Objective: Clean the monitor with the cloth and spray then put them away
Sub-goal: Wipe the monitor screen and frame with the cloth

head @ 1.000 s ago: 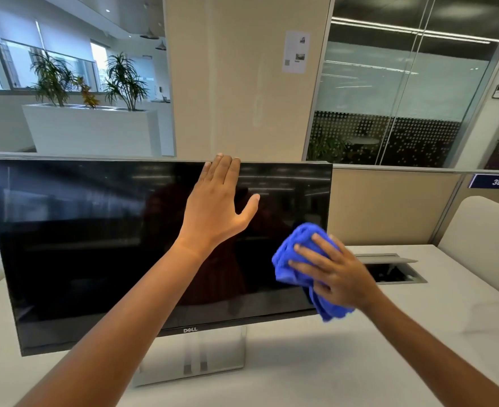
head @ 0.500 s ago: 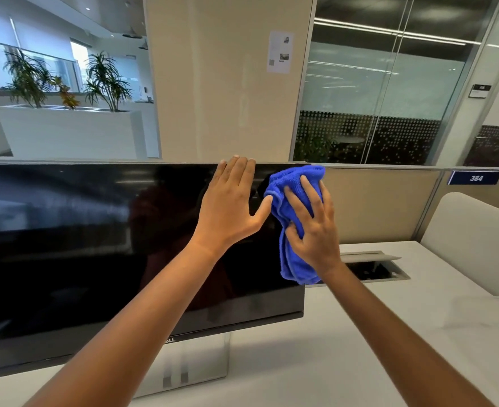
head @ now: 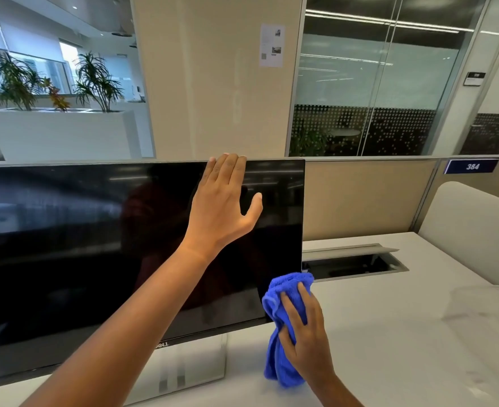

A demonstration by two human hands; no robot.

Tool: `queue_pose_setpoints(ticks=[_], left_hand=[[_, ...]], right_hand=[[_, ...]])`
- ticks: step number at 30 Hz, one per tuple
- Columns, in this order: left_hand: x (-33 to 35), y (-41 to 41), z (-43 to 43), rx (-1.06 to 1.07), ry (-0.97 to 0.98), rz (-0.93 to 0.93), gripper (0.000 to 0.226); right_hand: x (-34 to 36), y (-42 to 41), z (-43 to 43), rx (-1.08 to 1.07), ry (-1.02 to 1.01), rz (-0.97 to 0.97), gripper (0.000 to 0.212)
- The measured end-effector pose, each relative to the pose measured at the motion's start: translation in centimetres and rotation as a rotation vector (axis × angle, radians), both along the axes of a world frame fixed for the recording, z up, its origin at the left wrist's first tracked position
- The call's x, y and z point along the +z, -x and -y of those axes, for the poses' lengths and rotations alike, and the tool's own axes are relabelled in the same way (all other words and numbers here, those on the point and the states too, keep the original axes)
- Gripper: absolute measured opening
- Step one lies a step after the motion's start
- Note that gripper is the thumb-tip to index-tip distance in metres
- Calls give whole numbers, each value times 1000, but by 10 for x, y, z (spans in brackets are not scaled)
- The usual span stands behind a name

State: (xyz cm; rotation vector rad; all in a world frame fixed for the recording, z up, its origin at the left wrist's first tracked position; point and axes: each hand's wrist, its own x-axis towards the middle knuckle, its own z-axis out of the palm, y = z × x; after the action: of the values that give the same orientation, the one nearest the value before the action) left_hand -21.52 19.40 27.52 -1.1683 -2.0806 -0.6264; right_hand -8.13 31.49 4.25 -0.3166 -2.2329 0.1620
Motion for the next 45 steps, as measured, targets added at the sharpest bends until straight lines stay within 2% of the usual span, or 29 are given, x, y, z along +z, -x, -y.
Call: queue_pose_setpoints(ticks=[1, 3, 7, 9, 12, 15, 20, 24, 26, 29, 32, 34, 37, 40, 42, 45], left_hand=[[0, 0, 0, 3, 0, 3, 68], [0, -1, 1, 7, -1, 10, 68], [0, -3, 1, -6, -3, 33, 68], [1, -3, 1, -7, -5, 42, 68], [2, -4, 1, -5, 4, 51, 69], [1, -5, 2, -9, 7, 56, 69], [4, -7, 5, -26, -4, 78, 72], [15, -6, 9, -68, -40, 122, 79], [22, -3, 11, -86, -37, 120, 81], [30, -1, 13, -97, -25, 160, 78], [33, -2, 16, -121, -13, 166, 74], [35, -2, 18, -143, 8, 180, 69], [39, 1, 21, -165, 39, 204, 64], [40, 3, 21, -170, 66, 198, 66], [40, 3, 21, -174, 73, 177, 73], [37, 3, 20, -162, 68, 198, 66]], right_hand=[[0, -3, 1, 12, 27, 32, 81], [6, -6, 2, 28, 50, 28, 83], [41, 5, 0, -12, 130, -72, 62], [63, 15, -5, -19, 213, -109, 58], [98, 24, -12, 3, 186, -150, 56], [143, 34, -14, 26, 184, -248, 58], [216, 71, -6, -23, 326, -475, 58], [207, 92, 27, -251, 211, -455, 52], [191, 99, 49, -296, 142, -442, 52], [169, 110, 82, -276, 34, -380, 54], [148, 114, 100, -172, -195, -307, 43], [145, 110, 93, -136, -313, -285, 38], [154, 102, 68, -97, -403, -281, 42], [166, 91, 38, -178, -340, -276, 50], [175, 82, 19, -302, -230, -279, 53], [182, 77, 7, -414, -26, -309, 53]])
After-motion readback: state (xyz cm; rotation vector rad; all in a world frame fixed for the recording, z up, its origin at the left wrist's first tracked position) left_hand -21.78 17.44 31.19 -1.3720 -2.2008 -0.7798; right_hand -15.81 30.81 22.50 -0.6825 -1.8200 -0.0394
